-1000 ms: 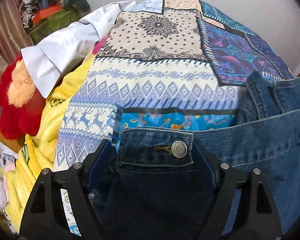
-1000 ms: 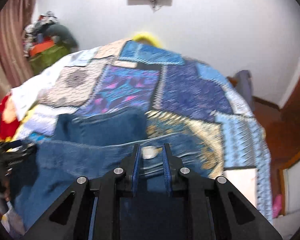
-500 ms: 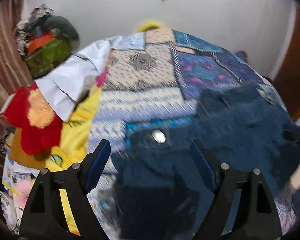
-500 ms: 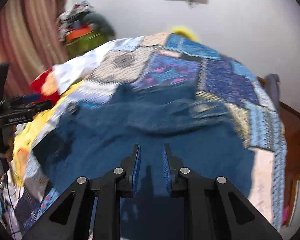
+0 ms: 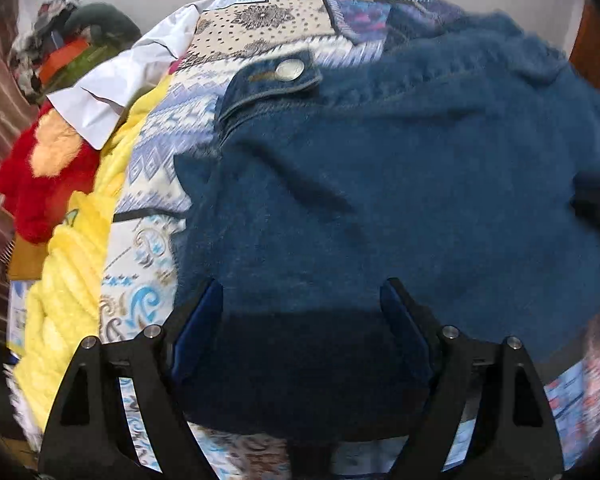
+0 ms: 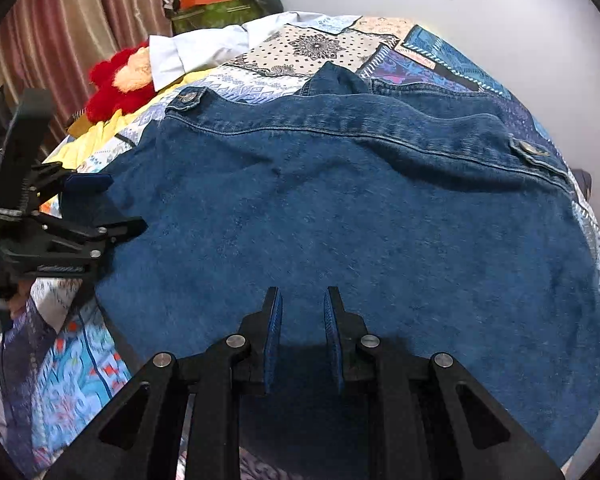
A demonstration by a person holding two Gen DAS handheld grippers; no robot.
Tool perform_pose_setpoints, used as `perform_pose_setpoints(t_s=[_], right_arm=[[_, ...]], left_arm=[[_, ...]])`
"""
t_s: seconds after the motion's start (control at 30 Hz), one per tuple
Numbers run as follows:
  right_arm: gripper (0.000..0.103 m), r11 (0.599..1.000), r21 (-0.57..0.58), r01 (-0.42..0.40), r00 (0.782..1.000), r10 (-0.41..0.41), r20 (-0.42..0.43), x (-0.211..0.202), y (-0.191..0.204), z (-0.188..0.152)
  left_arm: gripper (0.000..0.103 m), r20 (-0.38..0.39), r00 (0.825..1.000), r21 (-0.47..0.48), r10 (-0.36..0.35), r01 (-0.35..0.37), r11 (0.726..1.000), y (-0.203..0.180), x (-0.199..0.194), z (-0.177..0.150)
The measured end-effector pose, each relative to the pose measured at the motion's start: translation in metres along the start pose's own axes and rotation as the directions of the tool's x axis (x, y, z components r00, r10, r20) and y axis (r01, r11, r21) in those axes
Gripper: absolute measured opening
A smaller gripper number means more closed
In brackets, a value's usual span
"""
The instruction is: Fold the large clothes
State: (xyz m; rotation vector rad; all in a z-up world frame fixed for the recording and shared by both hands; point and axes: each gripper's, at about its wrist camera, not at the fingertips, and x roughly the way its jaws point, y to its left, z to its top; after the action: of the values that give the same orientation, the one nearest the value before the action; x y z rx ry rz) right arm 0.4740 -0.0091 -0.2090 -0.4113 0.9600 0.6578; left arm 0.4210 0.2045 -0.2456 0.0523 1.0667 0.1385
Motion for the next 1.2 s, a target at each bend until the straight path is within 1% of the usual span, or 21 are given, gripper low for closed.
perform_pose_setpoints(t_s=[0.1, 0.2, 0.27, 0.3, 0.37, 0.43, 0.47, 0.5, 0.57, 0.63, 0.67, 0.7, 0.73, 0.77, 0.8, 0.83, 0.97, 1.03, 1.1, 1.13, 1.2], right_arm=[[0.017, 0.997, -0.047, 0.068, 0.998, -0.068, -0.004, -0.009, -0.009, -0.011], [0.017, 0.998, -0.041, 0.051, 0.999, -0.051, 0.001, -0.022, -0.023, -0.019], [0.017, 0.991, -0.052, 0.122, 0.992, -0.123, -0.004, -0.032, -0.029, -0.024], [0.017, 0.989, -0.056, 0.133, 0.991, -0.134, 0.002, -0.037, -0.031, -0.027], [0.017, 0.986, -0.050, 0.160, 0.987, -0.160, 0.009, -0.047, -0.037, -0.034], [0.017, 0.970, -0.047, 0.238, 0.971, -0.239, -0.001, -0.055, -0.047, -0.044], [0.017, 0.971, -0.044, 0.234, 0.972, -0.234, 0.004, -0.059, -0.052, -0.048], [0.017, 0.973, -0.032, 0.227, 0.974, -0.227, 0.014, -0.065, -0.059, -0.054], [0.018, 0.960, -0.009, 0.280, 0.960, -0.279, 0.013, -0.074, -0.070, -0.063], [0.022, 0.968, 0.027, 0.248, 0.968, -0.249, 0.019, -0.082, -0.079, -0.070], [0.033, 0.967, 0.052, 0.248, 0.968, -0.249, 0.020, -0.086, -0.085, -0.074], [0.053, 0.960, 0.072, 0.270, 0.962, -0.272, 0.017, -0.089, -0.089, -0.078], [0.066, 0.950, 0.082, 0.302, 0.952, -0.304, 0.018, -0.091, -0.092, -0.081], [0.083, 0.932, 0.091, 0.350, 0.935, -0.353, 0.023, -0.094, -0.094, -0.085], [0.085, 0.914, 0.100, 0.393, 0.917, -0.397, 0.031, -0.098, -0.099, -0.090], [0.085, 0.907, 0.106, 0.407, 0.911, -0.411, 0.027, -0.099, -0.101, -0.093], [0.085, 0.899, 0.161, 0.408, 0.910, -0.415, 0.013, -0.110, -0.114, -0.106], [0.085, 0.902, 0.195, 0.386, 0.915, -0.401, 0.039, -0.121, -0.116, -0.107], [0.085, 0.911, 0.234, 0.340, 0.928, -0.365, 0.073, -0.131, -0.116, -0.102], [0.085, 0.916, 0.251, 0.312, 0.935, -0.343, 0.088, -0.134, -0.116, -0.099], [0.085, 0.929, 0.286, 0.237, 0.951, -0.282, 0.127, -0.140, -0.111, -0.087]], left_arm=[[0.083, 0.035, 0.999, 0.016, 0.010, -0.010, 1.000, 0.000, -0.008, -0.010], [0.083, 0.054, 0.997, 0.035, 0.057, -0.059, 0.998, 0.000, -0.015, -0.017], [0.083, 0.056, 0.993, 0.029, 0.105, -0.107, 0.994, 0.006, -0.017, -0.022], [0.083, 0.048, 0.992, 0.019, 0.118, -0.119, 0.993, 0.010, -0.017, -0.024], [0.086, 0.021, 0.995, -0.030, 0.100, -0.099, 0.995, 0.028, -0.014, -0.031], [0.088, 0.016, 0.998, -0.087, 0.066, -0.064, 0.994, 0.044, -0.016, -0.037], [0.088, 0.019, 0.999, -0.123, 0.046, -0.043, 0.991, 0.053, -0.018, -0.040], [0.088, 0.021, 0.998, -0.154, 0.052, -0.048, 0.987, 0.061, -0.021, -0.044], [0.088, 0.022, 0.998, -0.182, 0.052, -0.047, 0.982, 0.069, -0.025, -0.050], [0.088, 0.029, 0.998, -0.212, 0.047, -0.039, 0.976, 0.075, -0.029, -0.056], [0.088, 0.031, 0.998, -0.224, 0.055, -0.047, 0.973, 0.077, -0.032, -0.059], [0.088, 0.033, 0.997, -0.228, 0.066, -0.057, 0.972, 0.078, -0.034, -0.061], [0.088, 0.036, 0.997, -0.228, 0.075, -0.065, 0.972, 0.078, -0.037, -0.063], [0.088, 0.040, 0.996, -0.230, 0.081, -0.070, 0.971, 0.079, -0.040, -0.066], [0.088, 0.043, 0.996, -0.234, 0.083, -0.071, 0.970, 0.078, -0.042, -0.067], [0.088, 0.048, 0.995, -0.239, 0.084, -0.070, 0.969, 0.079, -0.046, -0.069], [0.088, 0.065, 0.993, -0.279, 0.102, -0.080, 0.957, 0.082, -0.062, -0.077], [0.088, 0.089, 0.990, -0.322, 0.106, -0.072, 0.944, 0.085, -0.073, -0.081], [0.088, 0.118, 0.989, -0.390, 0.090, -0.038, 0.920, 0.089, -0.083, -0.084], [0.088, 0.131, 0.989, -0.433, 0.066, -0.003, 0.902, 0.091, -0.088, -0.085], [0.088, 0.124, 0.992, -0.474, 0.023, 0.039, 0.880, 0.090, -0.088, -0.084]])
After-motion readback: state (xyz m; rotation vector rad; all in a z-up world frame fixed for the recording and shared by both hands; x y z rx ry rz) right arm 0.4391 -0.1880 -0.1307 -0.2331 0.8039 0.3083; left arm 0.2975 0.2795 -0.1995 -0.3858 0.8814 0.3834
